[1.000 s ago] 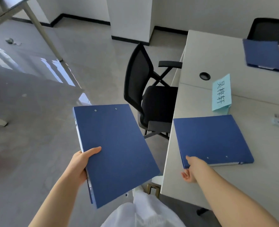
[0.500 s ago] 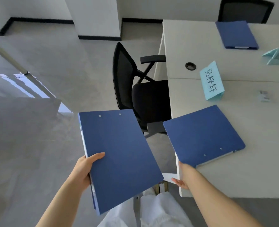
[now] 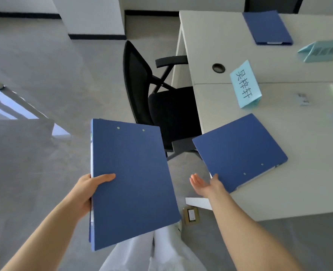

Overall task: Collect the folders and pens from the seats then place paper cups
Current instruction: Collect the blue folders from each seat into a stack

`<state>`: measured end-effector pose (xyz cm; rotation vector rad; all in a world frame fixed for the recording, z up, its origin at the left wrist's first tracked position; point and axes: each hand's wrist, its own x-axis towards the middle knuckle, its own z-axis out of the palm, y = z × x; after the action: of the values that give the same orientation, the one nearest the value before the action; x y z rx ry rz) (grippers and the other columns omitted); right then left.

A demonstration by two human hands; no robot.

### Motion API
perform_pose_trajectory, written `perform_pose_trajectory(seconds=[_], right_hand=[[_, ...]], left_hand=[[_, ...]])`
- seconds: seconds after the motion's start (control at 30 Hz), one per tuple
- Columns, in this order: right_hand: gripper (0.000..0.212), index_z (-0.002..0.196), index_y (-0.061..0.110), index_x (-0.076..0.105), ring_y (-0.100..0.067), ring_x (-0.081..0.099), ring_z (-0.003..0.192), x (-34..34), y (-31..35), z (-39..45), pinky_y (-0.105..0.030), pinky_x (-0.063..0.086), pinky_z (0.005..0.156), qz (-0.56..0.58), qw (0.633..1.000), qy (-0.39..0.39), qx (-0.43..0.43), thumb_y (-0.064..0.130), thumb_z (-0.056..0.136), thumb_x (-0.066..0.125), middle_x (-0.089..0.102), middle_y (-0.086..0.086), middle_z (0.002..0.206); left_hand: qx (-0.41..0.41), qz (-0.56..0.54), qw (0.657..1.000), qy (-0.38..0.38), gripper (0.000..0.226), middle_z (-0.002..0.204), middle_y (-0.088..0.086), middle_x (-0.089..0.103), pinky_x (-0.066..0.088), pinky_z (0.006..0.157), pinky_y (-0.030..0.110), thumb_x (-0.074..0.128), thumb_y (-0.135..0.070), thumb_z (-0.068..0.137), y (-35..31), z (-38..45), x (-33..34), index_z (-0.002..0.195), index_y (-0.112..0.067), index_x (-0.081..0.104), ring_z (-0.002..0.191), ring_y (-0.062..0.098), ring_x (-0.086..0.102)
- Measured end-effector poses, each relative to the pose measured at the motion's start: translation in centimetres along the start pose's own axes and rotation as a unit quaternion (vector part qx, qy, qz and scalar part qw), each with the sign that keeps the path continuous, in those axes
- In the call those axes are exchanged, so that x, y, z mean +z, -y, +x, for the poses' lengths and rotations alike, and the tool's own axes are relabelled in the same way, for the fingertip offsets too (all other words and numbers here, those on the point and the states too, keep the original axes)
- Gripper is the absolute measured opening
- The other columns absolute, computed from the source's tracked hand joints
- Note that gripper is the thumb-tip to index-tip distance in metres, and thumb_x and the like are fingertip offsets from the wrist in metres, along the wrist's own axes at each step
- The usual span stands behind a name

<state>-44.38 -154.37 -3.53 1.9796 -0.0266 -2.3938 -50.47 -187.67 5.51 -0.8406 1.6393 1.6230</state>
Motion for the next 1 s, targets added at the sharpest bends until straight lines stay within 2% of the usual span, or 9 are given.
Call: perform_pose_trajectory(seconds=[0.13, 0.27, 0.43, 0.53, 0.57, 0.63, 0.8, 0.93, 1.0], right_hand=[[0.062, 0.142, 0.006, 0.042, -0.022, 0.042, 0.138, 0.6, 0.4, 1.1, -0.036, 0.030, 0.114, 0.083, 0.995, 0.025, -0.047, 0.050, 0.098, 0.041, 0.045, -0.007, 0.148], [0.047, 0.137, 0.011, 0.050, -0.019, 0.052, 0.129, 0.8, 0.0, 1.8, -0.032, 0.041, 0.107, 0.126, 0.989, 0.008, -0.082, 0.039, 0.102, 0.041, 0.055, -0.005, 0.139], [0.040, 0.137, 0.014, 0.049, -0.028, 0.060, 0.118, -0.3, -1.2, 1.6, -0.037, 0.053, 0.093, 0.282, 0.955, 0.031, -0.087, 0.030, 0.101, 0.048, 0.059, -0.009, 0.132], [0.034, 0.131, 0.013, 0.054, -0.023, 0.067, 0.088, -0.4, -1.7, -0.2, -0.032, 0.059, 0.065, 0.258, 0.958, 0.056, -0.114, 0.028, 0.102, 0.046, 0.066, -0.008, 0.106], [0.032, 0.129, 0.013, 0.054, -0.022, 0.067, 0.082, -0.5, -1.7, -1.0, -0.031, 0.058, 0.058, 0.250, 0.958, 0.060, -0.125, 0.028, 0.102, 0.045, 0.066, -0.008, 0.099], [0.029, 0.126, 0.013, 0.053, -0.021, 0.068, 0.083, -0.7, -1.7, -2.4, -0.030, 0.058, 0.052, 0.248, 0.955, 0.067, -0.146, 0.027, 0.102, 0.044, 0.065, -0.008, 0.102], [0.034, 0.133, 0.013, 0.051, -0.020, 0.069, 0.091, -1.2, -1.8, -5.1, -0.024, 0.056, 0.049, 0.211, 0.949, 0.095, -0.212, 0.025, 0.103, 0.042, 0.066, -0.007, 0.121], [0.031, 0.132, 0.012, 0.048, -0.020, 0.068, 0.081, -1.1, -3.5, -8.5, -0.021, 0.055, 0.051, 0.172, 0.944, 0.162, -0.231, 0.022, 0.104, 0.037, 0.068, -0.012, 0.107], [0.032, 0.133, 0.011, 0.048, -0.021, 0.067, 0.081, -1.2, -5.0, -9.9, -0.021, 0.056, 0.053, 0.124, 0.944, 0.189, -0.242, 0.019, 0.104, 0.037, 0.067, -0.013, 0.104]], left_hand=[[0.000, 0.012, 1.000, 0.014, 0.029, 0.099, 0.015, 0.075, 0.060, 0.067, 0.039, 0.071, -0.009, 0.082, -0.2, 0.5, -0.3, 0.109, -0.002, 0.067, 0.086, 0.036, 0.073], [0.009, 0.010, 1.000, 0.019, 0.026, 0.100, 0.015, 0.075, 0.060, 0.063, 0.037, 0.070, -0.008, 0.083, -0.3, 0.1, -0.6, 0.108, -0.003, 0.068, 0.085, 0.035, 0.073], [0.021, 0.003, 0.999, 0.028, 0.027, 0.102, 0.015, 0.075, 0.060, 0.070, 0.040, 0.069, -0.010, 0.084, -1.1, -0.9, -1.0, 0.110, -0.003, 0.067, 0.089, 0.036, 0.073], [0.028, -0.001, 0.999, 0.027, 0.030, 0.102, 0.016, 0.075, 0.059, 0.074, 0.043, 0.070, -0.010, 0.083, -1.4, -1.5, -1.1, 0.112, -0.002, 0.067, 0.091, 0.037, 0.072], [0.030, -0.003, 0.999, 0.029, 0.031, 0.102, 0.016, 0.075, 0.058, 0.075, 0.043, 0.070, -0.010, 0.083, -1.5, -1.6, -1.0, 0.112, -0.001, 0.066, 0.091, 0.038, 0.072], [0.040, -0.007, 0.999, 0.032, 0.031, 0.103, 0.016, 0.075, 0.058, 0.076, 0.044, 0.070, -0.010, 0.083, -1.6, -2.1, -1.0, 0.113, -0.002, 0.066, 0.092, 0.038, 0.072], [0.066, -0.018, 0.996, 0.050, 0.030, 0.102, 0.015, 0.075, 0.060, 0.067, 0.040, 0.069, -0.011, 0.083, -1.8, -3.0, -0.8, 0.112, -0.003, 0.066, 0.087, 0.035, 0.073], [0.076, -0.043, 0.994, 0.060, 0.028, 0.101, 0.015, 0.075, 0.061, 0.063, 0.039, 0.068, -0.011, 0.085, -2.7, -3.5, -0.7, 0.111, -0.003, 0.066, 0.083, 0.034, 0.074], [0.080, -0.051, 0.994, 0.061, 0.032, 0.103, 0.015, 0.075, 0.061, 0.066, 0.041, 0.070, -0.014, 0.085, -3.2, -3.5, -0.8, 0.114, -0.003, 0.065, 0.087, 0.035, 0.073]])
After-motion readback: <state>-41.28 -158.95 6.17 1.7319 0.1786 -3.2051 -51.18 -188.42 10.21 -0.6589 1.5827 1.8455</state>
